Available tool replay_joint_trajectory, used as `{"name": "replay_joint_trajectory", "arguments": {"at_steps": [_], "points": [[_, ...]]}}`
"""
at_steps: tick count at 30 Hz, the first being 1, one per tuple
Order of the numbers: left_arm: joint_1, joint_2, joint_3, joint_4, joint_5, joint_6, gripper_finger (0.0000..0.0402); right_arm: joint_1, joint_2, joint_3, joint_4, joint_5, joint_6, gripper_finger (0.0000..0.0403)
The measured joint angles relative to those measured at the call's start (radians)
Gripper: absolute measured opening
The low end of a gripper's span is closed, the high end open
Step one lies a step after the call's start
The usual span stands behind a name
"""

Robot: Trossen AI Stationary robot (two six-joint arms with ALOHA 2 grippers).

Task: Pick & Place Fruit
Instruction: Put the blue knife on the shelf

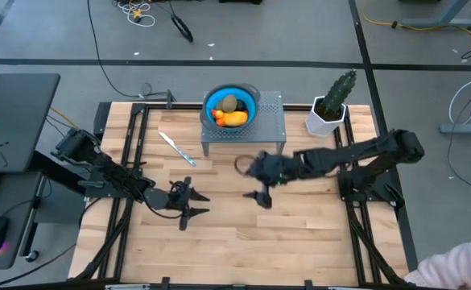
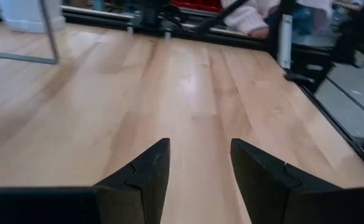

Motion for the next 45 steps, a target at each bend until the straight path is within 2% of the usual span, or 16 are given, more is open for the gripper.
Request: {"name": "replay_joint_trajectory", "arguments": {"at_steps": [6,11,15,18,22,26,31,38,45], "points": [[0.0,-0.03,0.0,-0.026,-0.023,-0.015,0.0178,0.13,0.0,-0.124,0.054,0.163,0.176,0.0387],[0.039,-0.223,0.0,-0.236,-0.042,-0.068,0.0178,0.193,0.024,-0.275,0.353,0.174,0.22,0.0387],[0.112,-0.455,0.0,-0.534,-0.041,-0.167,0.0178,0.214,0.065,-0.375,0.611,0.236,0.187,0.0387],[0.175,-0.615,0.038,-0.853,-0.034,-0.207,0.0178,0.215,0.095,-0.429,0.741,0.269,0.134,0.0387],[0.247,-0.722,0.158,-1.257,-0.053,-0.267,0.0178,0.204,0.133,-0.464,0.822,0.278,0.112,0.0387],[0.309,-0.703,0.271,-1.466,-0.1,-0.278,0.0178,0.199,0.163,-0.475,0.863,0.278,0.111,0.0387],[0.408,-0.578,0.325,-1.569,-0.075,-0.274,0.0178,0.2,0.173,-0.475,0.864,0.277,0.105,0.0387],[0.522,-0.417,0.328,-1.554,-0.026,-0.392,0.0179,0.214,0.173,-0.475,0.873,0.277,0.104,0.0387],[0.667,-0.293,0.328,-1.51,0.062,-0.364,0.0176,0.215,0.173,-0.474,0.887,0.277,0.104,0.0387]]}}
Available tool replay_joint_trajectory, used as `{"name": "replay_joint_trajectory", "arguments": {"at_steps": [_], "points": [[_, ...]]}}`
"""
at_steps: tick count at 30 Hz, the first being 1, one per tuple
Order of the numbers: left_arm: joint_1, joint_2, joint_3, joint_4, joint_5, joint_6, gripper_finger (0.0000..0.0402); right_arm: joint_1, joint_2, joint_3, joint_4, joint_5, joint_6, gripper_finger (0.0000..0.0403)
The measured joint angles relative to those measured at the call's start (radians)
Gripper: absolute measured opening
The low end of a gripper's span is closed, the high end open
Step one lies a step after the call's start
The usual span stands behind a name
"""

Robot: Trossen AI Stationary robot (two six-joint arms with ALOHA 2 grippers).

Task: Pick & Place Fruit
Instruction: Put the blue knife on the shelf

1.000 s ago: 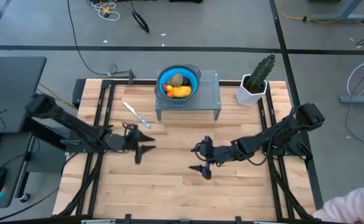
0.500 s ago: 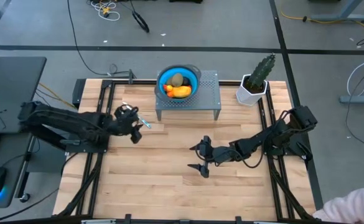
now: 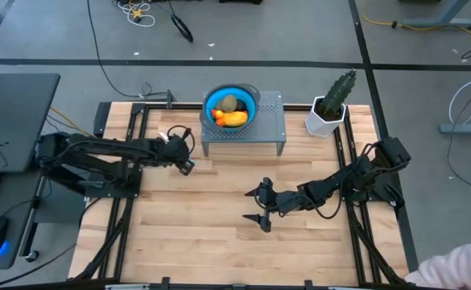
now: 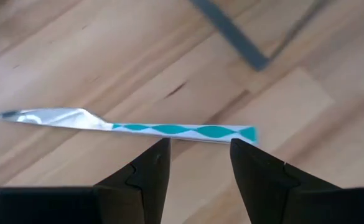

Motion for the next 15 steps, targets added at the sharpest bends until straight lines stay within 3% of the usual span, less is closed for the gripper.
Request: {"name": "replay_joint_trajectory", "arguments": {"at_steps": [9,15], "points": [[0.137,0.119,-0.001,0.065,-0.023,0.046,0.0175,0.0,0.0,0.0,0.003,0.0,0.002,0.0387],[0.171,0.182,-0.001,0.097,-0.01,0.038,0.0174,0.003,0.0,0.0,-0.003,-0.003,0.003,0.0387]]}}
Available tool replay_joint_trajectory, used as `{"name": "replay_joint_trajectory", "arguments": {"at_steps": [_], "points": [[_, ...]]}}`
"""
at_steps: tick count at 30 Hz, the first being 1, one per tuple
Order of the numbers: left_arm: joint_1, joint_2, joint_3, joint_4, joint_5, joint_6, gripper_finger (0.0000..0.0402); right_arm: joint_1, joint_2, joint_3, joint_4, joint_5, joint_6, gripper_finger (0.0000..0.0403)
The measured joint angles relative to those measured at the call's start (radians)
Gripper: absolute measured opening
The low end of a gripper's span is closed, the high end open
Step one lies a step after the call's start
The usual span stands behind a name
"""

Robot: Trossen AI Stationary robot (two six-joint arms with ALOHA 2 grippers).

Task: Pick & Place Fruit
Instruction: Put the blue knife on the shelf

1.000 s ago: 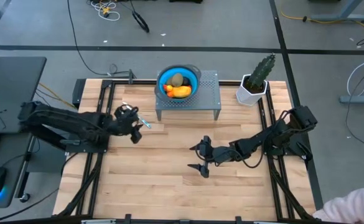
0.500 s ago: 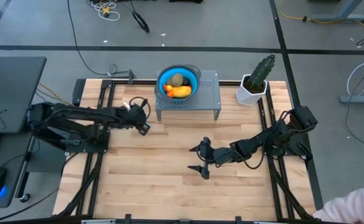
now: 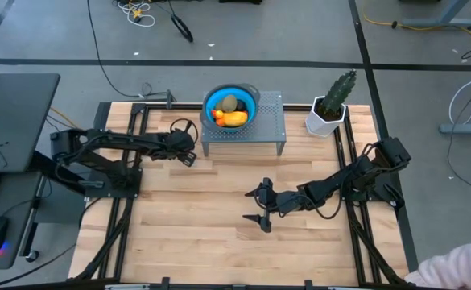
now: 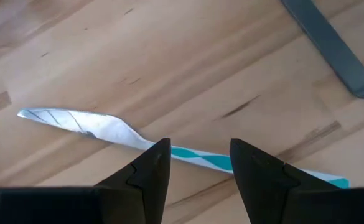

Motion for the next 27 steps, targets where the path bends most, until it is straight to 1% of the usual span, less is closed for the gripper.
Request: {"name": "replay_joint_trajectory", "arguments": {"at_steps": [7,13,17,24,26,27], "points": [[0.0,0.029,-0.002,0.007,0.004,-0.003,0.0174,0.01,0.0,0.0,0.0,0.0,-0.002,0.0387],[0.0,0.028,-0.003,-0.007,0.002,-0.003,0.0174,0.01,0.0,0.0,-0.003,0.001,-0.003,0.0387],[0.0,0.033,-0.003,0.015,-0.031,-0.003,0.0174,0.01,0.0,0.0,0.0,0.002,-0.002,0.0387],[0.0,0.034,-0.003,0.014,-0.042,-0.037,0.0174,0.01,0.0,0.0,0.0,0.002,0.015,0.0387],[0.0,0.045,-0.003,0.033,-0.058,-0.052,0.0174,0.01,0.0,0.0,0.0,0.002,0.015,0.0387],[0.0,0.049,-0.003,0.044,-0.049,-0.052,0.0174,0.01,0.0,0.0,0.0,0.002,0.015,0.0387]]}}
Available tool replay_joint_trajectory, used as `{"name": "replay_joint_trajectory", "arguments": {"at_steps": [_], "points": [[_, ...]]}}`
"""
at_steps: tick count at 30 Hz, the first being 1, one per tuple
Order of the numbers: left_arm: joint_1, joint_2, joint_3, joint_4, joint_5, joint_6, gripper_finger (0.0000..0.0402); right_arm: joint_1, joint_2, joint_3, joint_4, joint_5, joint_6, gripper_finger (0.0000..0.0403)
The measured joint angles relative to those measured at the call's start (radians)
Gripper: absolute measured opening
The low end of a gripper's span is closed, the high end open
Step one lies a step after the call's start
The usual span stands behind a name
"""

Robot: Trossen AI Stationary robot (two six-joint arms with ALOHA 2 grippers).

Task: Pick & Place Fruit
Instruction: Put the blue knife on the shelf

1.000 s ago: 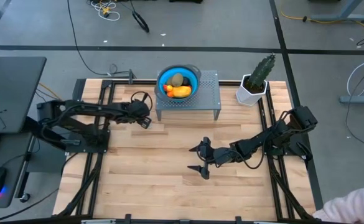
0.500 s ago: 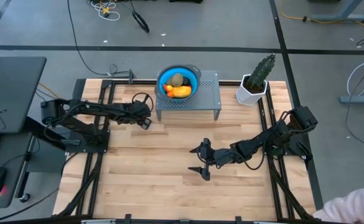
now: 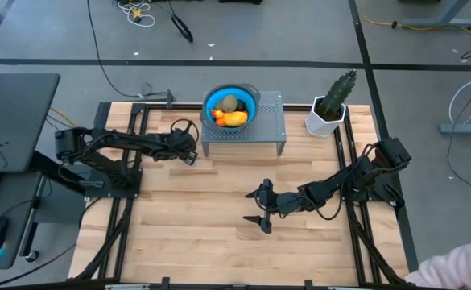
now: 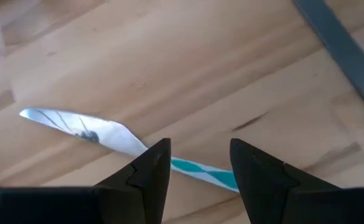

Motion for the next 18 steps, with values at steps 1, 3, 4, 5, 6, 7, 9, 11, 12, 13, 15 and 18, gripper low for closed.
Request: {"name": "replay_joint_trajectory", "arguments": {"at_steps": [1,3,4,5,6,7,9,11,12,13,15,18], "points": [[0.0,0.001,0.0,0.002,0.006,0.002,0.0174,0.0,0.0,0.0,0.0,0.0,0.0,0.0387],[-0.004,0.022,0.001,0.035,0.02,0.005,0.0174,0.001,0.0,0.0,0.0,0.0,0.0,0.0387],[-0.005,0.029,0.0,0.028,0.029,0.005,0.0174,0.002,0.0,0.0,0.0,0.0,0.0,0.0387],[-0.006,0.038,0.0,0.027,0.029,0.008,0.0174,0.002,0.0,0.0,0.0,0.0,0.0,0.0387],[-0.006,0.049,0.0,0.035,0.034,0.009,0.0174,0.002,0.0,0.0,-0.002,0.0,0.0,0.0387],[-0.006,0.058,0.0,0.031,0.036,0.009,0.0174,0.003,0.0,0.0,-0.003,0.0,0.0,0.0387],[-0.005,0.074,0.0,0.03,0.03,0.01,0.0174,0.003,0.0,0.0,-0.002,0.0,0.0,0.0387],[-0.006,0.079,0.002,0.027,0.028,0.014,0.0174,0.004,0.0,0.0,-0.004,0.0,0.0,0.0387],[-0.006,0.079,0.002,0.025,0.028,0.017,0.0174,0.004,0.0,0.0,-0.004,0.0,0.0,0.0387],[-0.006,0.079,0.002,0.021,0.029,0.018,0.0174,0.004,0.0,0.0,-0.005,0.0,0.0,0.0387],[-0.007,0.074,0.002,0.004,0.034,0.02,0.0174,0.004,0.0,0.0,-0.008,0.0,0.0,0.0387],[-0.011,0.064,0.002,-0.033,0.05,0.019,0.0174,0.004,0.0,0.0,-0.008,0.0,0.0,0.0387]]}}
